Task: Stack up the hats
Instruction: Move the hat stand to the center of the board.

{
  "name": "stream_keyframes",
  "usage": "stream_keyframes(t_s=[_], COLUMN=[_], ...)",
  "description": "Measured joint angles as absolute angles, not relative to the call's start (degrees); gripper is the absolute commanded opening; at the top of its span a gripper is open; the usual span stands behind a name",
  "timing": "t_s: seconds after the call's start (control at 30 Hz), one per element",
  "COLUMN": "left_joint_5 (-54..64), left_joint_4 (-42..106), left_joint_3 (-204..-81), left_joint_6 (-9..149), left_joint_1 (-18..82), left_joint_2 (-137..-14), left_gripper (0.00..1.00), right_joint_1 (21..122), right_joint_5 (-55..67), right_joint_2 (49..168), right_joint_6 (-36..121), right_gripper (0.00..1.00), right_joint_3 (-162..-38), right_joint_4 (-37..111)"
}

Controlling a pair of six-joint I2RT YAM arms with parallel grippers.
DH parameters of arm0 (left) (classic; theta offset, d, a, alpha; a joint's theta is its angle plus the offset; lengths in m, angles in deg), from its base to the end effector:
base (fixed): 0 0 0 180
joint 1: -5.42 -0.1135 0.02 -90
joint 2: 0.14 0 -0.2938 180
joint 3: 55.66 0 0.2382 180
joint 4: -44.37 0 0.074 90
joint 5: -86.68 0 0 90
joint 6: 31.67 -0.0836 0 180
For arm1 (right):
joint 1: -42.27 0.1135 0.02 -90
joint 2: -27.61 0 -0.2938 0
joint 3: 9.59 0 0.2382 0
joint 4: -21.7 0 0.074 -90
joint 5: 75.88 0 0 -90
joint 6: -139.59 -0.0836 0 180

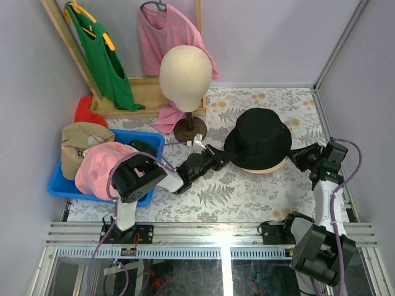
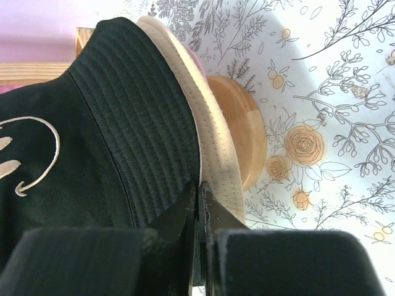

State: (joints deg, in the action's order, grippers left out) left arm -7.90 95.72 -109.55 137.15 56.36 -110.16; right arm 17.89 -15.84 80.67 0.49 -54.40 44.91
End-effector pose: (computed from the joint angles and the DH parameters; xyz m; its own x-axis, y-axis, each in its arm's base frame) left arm 0.2636 -0.3142 0.1787 -0.7203 -0.6643 -0.1997 0.0888 0.1972 -0.9763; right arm 0.2031 -0.0462 0.2377 -0.3342 0.8704 -0.3615 0.3394 0.4690 0.8154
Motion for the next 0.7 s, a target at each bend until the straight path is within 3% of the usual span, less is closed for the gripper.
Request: stream_keyframes(t_s=[0.57, 0.7], left_joint_5=[-6.68, -6.06], left_joint_4=[95.80, 95.65], left_joint_3=[-110.93, -111.78], left_joint_6=[139.34, 139.58], left_joint_1=[56.30, 56.17], left_joint_2=[-113.59, -114.27], left_gripper=[0.00, 0.06], right_joint_1=[17.89, 17.89], right_joint_5=[-15.42, -15.44], right_joint_2=[84.14, 85.37], right_joint_6=[5.10, 6.09], right_gripper=[0.00, 0.00], right_joint_3=[-54.40, -55.18], right_joint_4=[46.35, 47.07])
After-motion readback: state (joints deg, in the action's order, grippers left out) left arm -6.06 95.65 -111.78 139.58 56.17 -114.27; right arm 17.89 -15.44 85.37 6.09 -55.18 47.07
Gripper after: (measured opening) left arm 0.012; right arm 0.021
